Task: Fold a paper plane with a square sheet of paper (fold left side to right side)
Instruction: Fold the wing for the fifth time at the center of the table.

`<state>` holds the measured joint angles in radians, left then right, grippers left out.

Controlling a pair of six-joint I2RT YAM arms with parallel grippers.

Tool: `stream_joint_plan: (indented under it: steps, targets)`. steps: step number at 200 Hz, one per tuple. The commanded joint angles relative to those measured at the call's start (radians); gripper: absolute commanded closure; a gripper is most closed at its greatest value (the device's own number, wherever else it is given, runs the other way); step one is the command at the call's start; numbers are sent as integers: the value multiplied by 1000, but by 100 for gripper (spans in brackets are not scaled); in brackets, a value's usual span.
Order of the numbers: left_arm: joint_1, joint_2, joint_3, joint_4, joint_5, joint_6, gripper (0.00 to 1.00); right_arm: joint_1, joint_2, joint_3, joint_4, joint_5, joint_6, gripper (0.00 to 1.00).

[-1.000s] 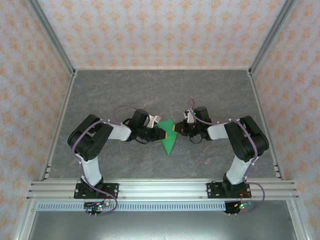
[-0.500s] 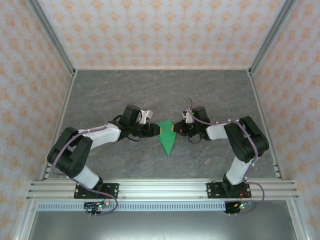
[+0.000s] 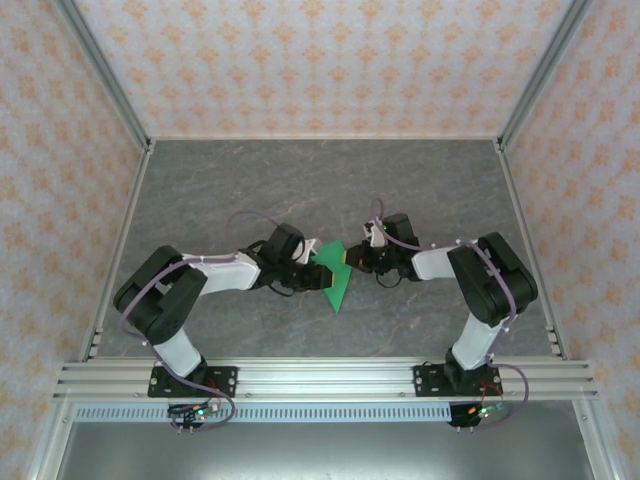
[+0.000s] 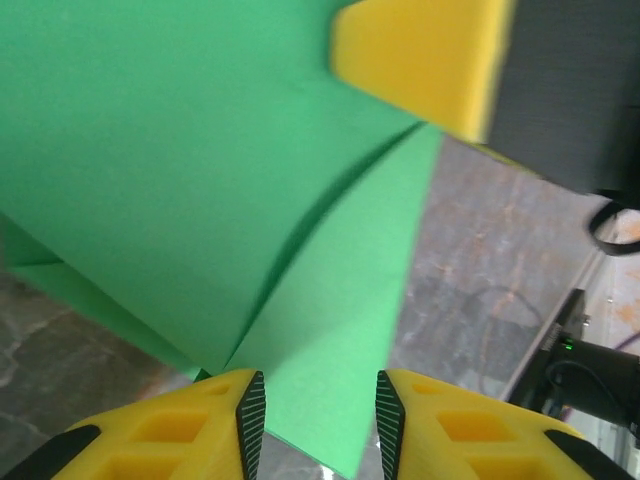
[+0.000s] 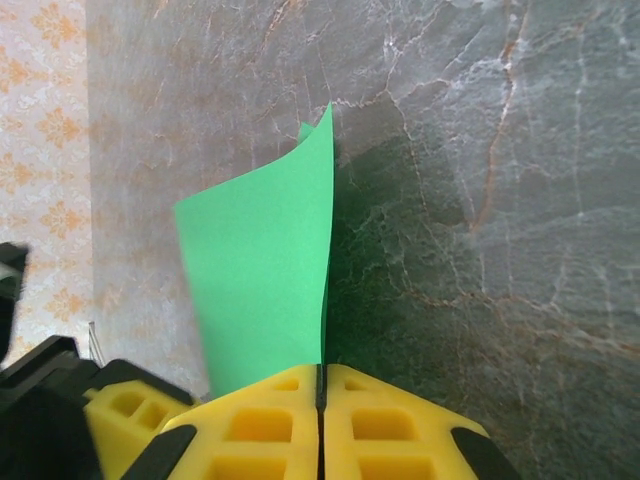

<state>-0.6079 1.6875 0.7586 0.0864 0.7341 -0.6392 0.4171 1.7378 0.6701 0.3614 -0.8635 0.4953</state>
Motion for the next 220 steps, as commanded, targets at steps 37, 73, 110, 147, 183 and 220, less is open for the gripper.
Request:
stream_joint_plan:
  steps: [37,73,110,147,183,220]
  targets:
    - [24,60,24,28,-81,-11,64,8,-100,0,-94,44,-52,90]
    - [48,74,46,29,-66,-4,65,9,-134,-29,-113,76,-43,90]
    - [77,-37,13,-9,-66,10,63,15,-171,-63,-63,116,9,90]
    - [80,-156,-24,-61,-70,-1,59,28,-165,-63,-44,129,24,90]
    - [-3,-152,-37,51,-48,-100,60,33,-162,-66,-34,139,29,90]
    - [-70,-73,-10,135,-95,-169,60,36,-160,-72,-32,143,33,90]
